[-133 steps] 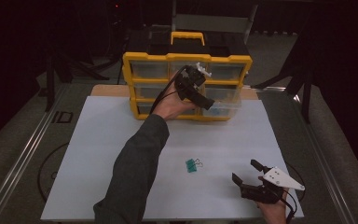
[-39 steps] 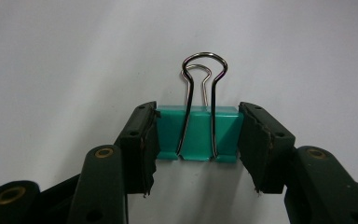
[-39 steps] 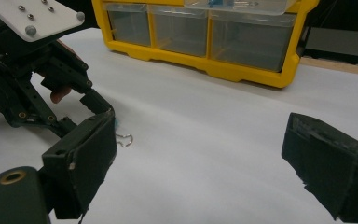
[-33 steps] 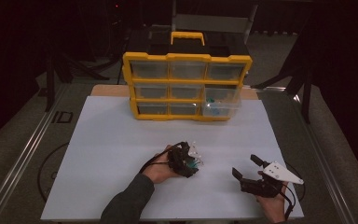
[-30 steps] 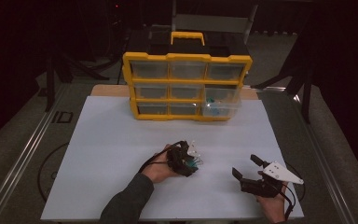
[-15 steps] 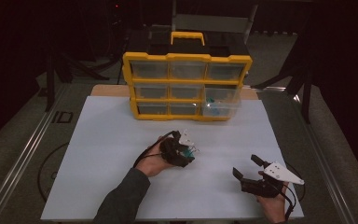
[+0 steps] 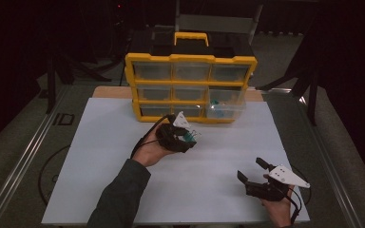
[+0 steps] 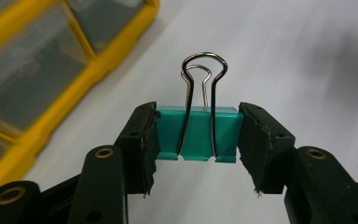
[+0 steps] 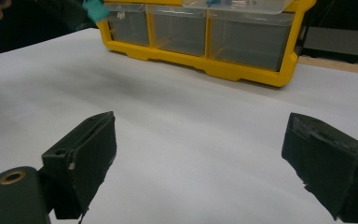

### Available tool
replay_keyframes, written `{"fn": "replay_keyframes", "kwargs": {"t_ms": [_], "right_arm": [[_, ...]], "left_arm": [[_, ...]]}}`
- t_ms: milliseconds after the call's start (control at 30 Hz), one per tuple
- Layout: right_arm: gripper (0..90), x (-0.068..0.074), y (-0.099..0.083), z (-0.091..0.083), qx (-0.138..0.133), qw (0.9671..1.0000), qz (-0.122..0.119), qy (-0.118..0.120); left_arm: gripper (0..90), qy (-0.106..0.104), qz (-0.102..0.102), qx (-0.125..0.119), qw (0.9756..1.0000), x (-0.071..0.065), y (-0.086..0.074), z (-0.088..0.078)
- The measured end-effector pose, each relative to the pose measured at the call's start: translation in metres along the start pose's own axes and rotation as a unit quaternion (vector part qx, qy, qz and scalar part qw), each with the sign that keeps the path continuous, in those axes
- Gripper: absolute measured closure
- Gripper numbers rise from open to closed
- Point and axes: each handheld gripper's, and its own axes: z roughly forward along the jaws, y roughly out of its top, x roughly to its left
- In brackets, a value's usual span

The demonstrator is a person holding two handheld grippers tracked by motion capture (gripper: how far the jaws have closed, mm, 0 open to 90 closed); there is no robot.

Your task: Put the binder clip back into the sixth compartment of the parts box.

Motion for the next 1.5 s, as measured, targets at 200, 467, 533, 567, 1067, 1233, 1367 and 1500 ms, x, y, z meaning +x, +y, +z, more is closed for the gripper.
{"fn": "replay_keyframes", "kwargs": {"t_ms": [200,467,533,567,1067,1233,1367,1500], "right_arm": [[10.1,0.001,0.000,0.000,0.001,1.0000,0.000,-0.001],[10.1,0.000,0.000,-0.001,0.000,1.0000,0.000,-0.002],[10.1,0.000,0.000,-0.001,0.000,1.0000,-0.001,-0.002],[10.1,0.000,0.000,-0.001,0.000,1.0000,-0.001,-0.002],[10.1,0.000,0.000,-0.002,-0.001,1.0000,0.003,-0.003],[10.1,0.000,0.000,-0.002,-0.001,1.0000,0.003,-0.003],[10.1,0.000,0.000,-0.002,-0.001,1.0000,0.003,-0.003],[10.1,0.000,0.000,-0.002,-0.001,1.0000,0.003,-0.003]], "left_arm": [[50.0,0.011,0.002,-0.009,0.9999,0.009,0.020,-0.014],[50.0,0.027,0.013,-0.013,0.9995,0.019,0.046,-0.028],[50.0,0.030,0.014,-0.014,0.9993,0.022,0.053,-0.030],[50.0,0.030,0.012,-0.016,0.9993,0.023,0.056,-0.031],[50.0,0.037,0.001,-0.033,0.9988,0.043,0.098,-0.037],[50.0,0.045,-0.004,-0.022,0.9987,0.049,0.103,-0.032],[50.0,0.045,-0.012,-0.029,0.9985,0.052,0.109,-0.030],[50.0,0.044,-0.010,-0.025,0.9987,0.052,0.114,-0.024]]}}
